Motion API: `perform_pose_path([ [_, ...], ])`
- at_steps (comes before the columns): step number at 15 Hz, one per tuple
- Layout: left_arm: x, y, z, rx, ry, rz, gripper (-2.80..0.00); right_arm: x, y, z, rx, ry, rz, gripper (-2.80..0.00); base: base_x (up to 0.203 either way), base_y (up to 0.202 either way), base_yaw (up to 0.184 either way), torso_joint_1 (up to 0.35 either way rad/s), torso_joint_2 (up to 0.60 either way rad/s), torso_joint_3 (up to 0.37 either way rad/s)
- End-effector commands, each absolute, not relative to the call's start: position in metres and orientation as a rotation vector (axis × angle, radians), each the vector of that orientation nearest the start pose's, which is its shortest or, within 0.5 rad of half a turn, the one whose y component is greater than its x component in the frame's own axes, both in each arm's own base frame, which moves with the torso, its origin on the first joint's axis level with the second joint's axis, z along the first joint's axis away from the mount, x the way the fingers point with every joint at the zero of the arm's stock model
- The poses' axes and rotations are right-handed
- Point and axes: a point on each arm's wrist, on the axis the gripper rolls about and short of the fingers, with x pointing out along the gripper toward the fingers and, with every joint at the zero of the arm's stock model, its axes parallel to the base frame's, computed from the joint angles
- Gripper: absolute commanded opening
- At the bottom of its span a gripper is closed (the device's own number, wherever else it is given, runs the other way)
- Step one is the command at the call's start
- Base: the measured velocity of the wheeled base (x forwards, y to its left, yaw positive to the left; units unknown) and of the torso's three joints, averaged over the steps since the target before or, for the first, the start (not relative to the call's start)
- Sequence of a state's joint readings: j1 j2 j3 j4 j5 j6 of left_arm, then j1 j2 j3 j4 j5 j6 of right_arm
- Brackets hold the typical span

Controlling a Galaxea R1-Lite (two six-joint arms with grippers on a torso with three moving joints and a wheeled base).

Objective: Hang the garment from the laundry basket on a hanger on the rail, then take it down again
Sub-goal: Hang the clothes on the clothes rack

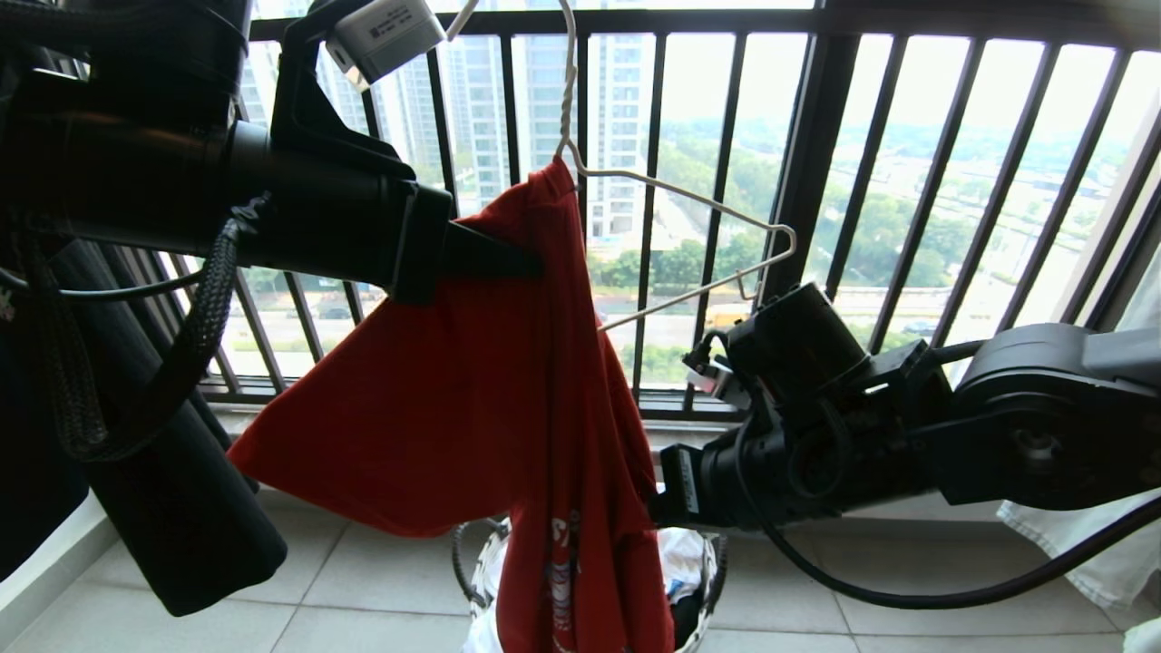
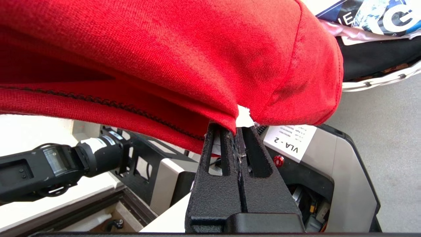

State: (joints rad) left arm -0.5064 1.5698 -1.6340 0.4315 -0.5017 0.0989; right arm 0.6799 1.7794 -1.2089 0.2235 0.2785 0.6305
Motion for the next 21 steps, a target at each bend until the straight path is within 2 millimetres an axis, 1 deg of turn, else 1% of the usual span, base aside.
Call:
perform_pose_path([
  [1,0.224,-0.137,0.35,0.089,0.338,-1.017,-2.8,0.246,0.198,0.197,0.388,1.034,0.607,-2.8,0.0,0.0,0.0,0.0,0.0,0.0],
  [3,0.225,-0.137,0.349,0.091,0.339,-1.016,-2.8,0.245,0.194,0.2,0.36,1.044,0.603,-2.8,0.0,0.0,0.0,0.0,0.0,0.0],
  [5,0.225,-0.137,0.349,0.091,0.34,-1.016,-2.8,0.251,0.186,0.201,0.342,1.025,0.568,-2.8,0.0,0.0,0.0,0.0,0.0,0.0],
  [8,0.225,-0.137,0.349,0.091,0.34,-1.016,-2.8,0.255,0.172,0.213,0.326,0.997,0.522,-2.8,0.0,0.0,0.0,0.0,0.0,0.0],
  [12,0.226,-0.138,0.349,0.092,0.341,-1.016,-2.8,0.256,0.171,0.211,0.309,1.002,0.524,-2.8,0.0,0.0,0.0,0.0,0.0,0.0],
  [13,0.226,-0.138,0.349,0.092,0.341,-1.016,-2.8,0.255,0.171,0.211,0.308,1.004,0.527,0.0,0.0,0.0,0.0,0.0,0.0,0.0],
  [15,0.225,-0.137,0.349,0.092,0.34,-1.016,-2.8,0.255,0.174,0.208,0.309,1.019,0.538,0.0,0.0,0.0,0.0,0.0,0.0,0.0],
  [18,0.225,-0.137,0.35,0.092,0.338,-1.016,-2.8,0.255,0.189,0.196,0.302,1.073,0.575,0.0,0.0,0.0,0.0,0.0,0.0,0.0],
  [21,0.226,-0.138,0.349,0.092,0.341,-1.016,-2.8,0.252,0.201,0.192,0.326,1.12,0.627,0.0,0.0,0.0,0.0,0.0,0.0,0.0],
])
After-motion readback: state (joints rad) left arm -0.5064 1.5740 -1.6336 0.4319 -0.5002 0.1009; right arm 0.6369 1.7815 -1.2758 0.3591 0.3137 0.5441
